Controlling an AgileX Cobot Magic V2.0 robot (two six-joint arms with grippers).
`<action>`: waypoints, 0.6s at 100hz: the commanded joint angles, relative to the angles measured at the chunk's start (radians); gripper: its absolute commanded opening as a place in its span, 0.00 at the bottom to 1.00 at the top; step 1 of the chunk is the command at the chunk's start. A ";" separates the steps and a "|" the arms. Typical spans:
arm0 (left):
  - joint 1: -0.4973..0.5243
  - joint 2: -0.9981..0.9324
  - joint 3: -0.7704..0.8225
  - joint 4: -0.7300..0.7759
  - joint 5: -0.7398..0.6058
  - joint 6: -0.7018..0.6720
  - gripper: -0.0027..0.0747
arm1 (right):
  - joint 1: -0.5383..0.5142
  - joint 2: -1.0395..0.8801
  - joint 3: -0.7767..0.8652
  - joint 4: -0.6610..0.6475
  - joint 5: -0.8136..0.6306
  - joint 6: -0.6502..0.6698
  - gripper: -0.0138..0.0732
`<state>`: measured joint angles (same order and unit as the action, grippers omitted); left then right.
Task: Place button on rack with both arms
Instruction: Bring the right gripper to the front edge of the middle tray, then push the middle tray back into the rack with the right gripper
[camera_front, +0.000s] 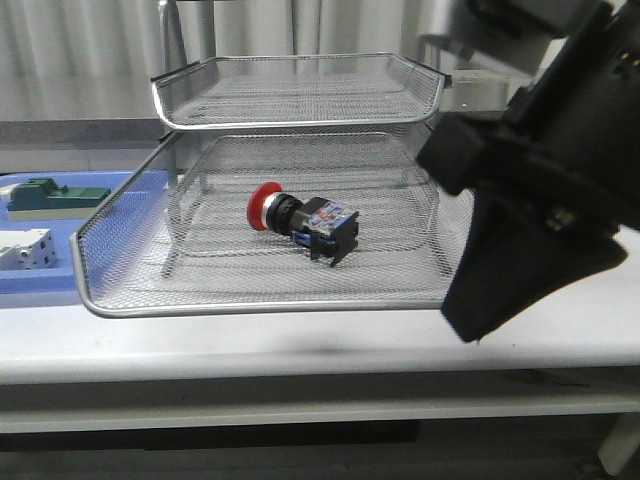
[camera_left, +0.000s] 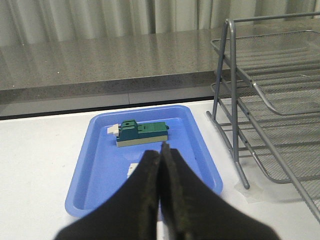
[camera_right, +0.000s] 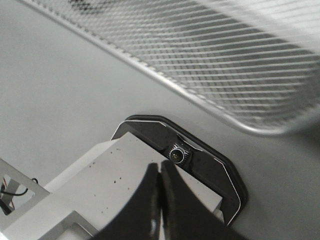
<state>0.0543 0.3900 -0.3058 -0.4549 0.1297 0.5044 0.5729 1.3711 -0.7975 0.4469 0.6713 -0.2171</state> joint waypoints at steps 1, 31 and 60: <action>0.000 0.005 -0.027 -0.015 -0.076 -0.010 0.01 | 0.039 0.012 -0.029 0.021 -0.063 -0.015 0.09; 0.000 0.005 -0.027 -0.015 -0.076 -0.010 0.01 | 0.144 0.125 -0.089 0.007 -0.123 -0.015 0.09; 0.000 0.005 -0.027 -0.015 -0.074 -0.010 0.01 | 0.190 0.256 -0.186 -0.054 -0.138 -0.015 0.09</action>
<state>0.0543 0.3900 -0.3058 -0.4549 0.1297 0.5044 0.7564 1.6242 -0.9354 0.4092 0.5611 -0.2189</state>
